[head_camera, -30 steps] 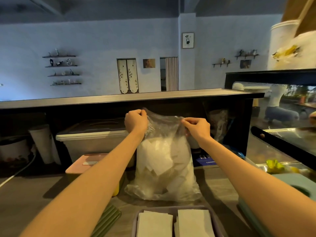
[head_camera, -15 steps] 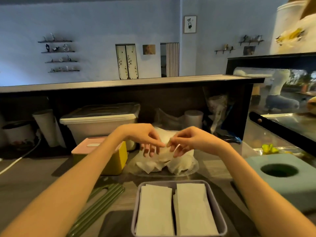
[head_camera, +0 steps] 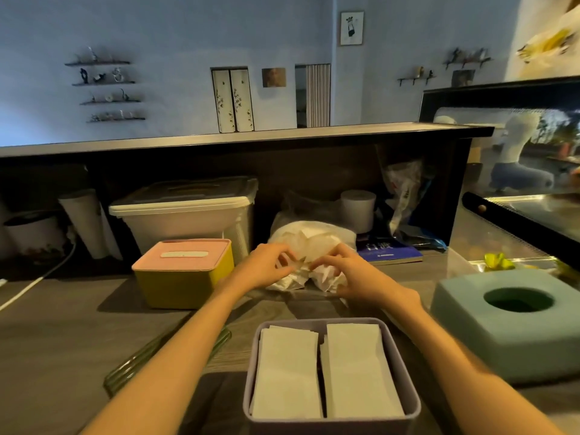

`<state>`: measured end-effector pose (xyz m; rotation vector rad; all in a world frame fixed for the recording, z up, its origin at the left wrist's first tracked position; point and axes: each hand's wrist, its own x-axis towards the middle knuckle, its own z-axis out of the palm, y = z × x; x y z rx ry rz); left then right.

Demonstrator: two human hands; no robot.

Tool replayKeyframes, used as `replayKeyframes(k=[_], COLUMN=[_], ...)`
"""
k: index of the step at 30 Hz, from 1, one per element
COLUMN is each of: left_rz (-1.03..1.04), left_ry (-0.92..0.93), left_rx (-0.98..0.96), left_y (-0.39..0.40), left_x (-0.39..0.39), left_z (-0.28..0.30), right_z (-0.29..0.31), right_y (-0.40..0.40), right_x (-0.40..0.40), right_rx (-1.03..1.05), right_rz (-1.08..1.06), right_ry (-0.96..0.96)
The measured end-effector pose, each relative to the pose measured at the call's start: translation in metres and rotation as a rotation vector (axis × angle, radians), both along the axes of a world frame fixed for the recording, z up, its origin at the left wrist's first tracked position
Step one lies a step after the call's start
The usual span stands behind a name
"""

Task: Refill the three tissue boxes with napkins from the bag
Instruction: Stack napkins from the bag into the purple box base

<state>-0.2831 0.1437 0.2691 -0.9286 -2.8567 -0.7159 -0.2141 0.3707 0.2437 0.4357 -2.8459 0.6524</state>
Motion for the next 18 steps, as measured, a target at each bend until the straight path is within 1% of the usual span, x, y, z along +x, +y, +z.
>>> replayKeyframes(k=[3,6,10,12,16,18], left_rz=[0.05,0.064,0.043,0.049,0.069,0.085], left_ry=[0.003,0.01,-0.055,-0.058,-0.079,-0.061], left_rx=[0.161,0.197,0.189,0.206,0.26,0.293], left_y=[0.002,0.003,0.004,0.003,-0.001,-0.002], left_x=[0.009,0.024,0.036,0.039,0.039,0.038], left_z=[-0.008,-0.019,-0.034,-0.04,-0.044,-0.045], right_z=[-0.005,-0.012,-0.02,-0.024,-0.027,-0.025], right_y=[-0.002,-0.005,-0.008,-0.007,-0.001,0.001], right_x=[-0.003,-0.01,-0.017,-0.02,-0.023,-0.022], right_rx=[0.084,0.162,0.153,0.146,0.1,0.015], right_rz=[-0.052,-0.063,-0.114,-0.127,-0.067,-0.039], right_ry=[0.164,0.283,0.388,0.46,0.573,0.572])
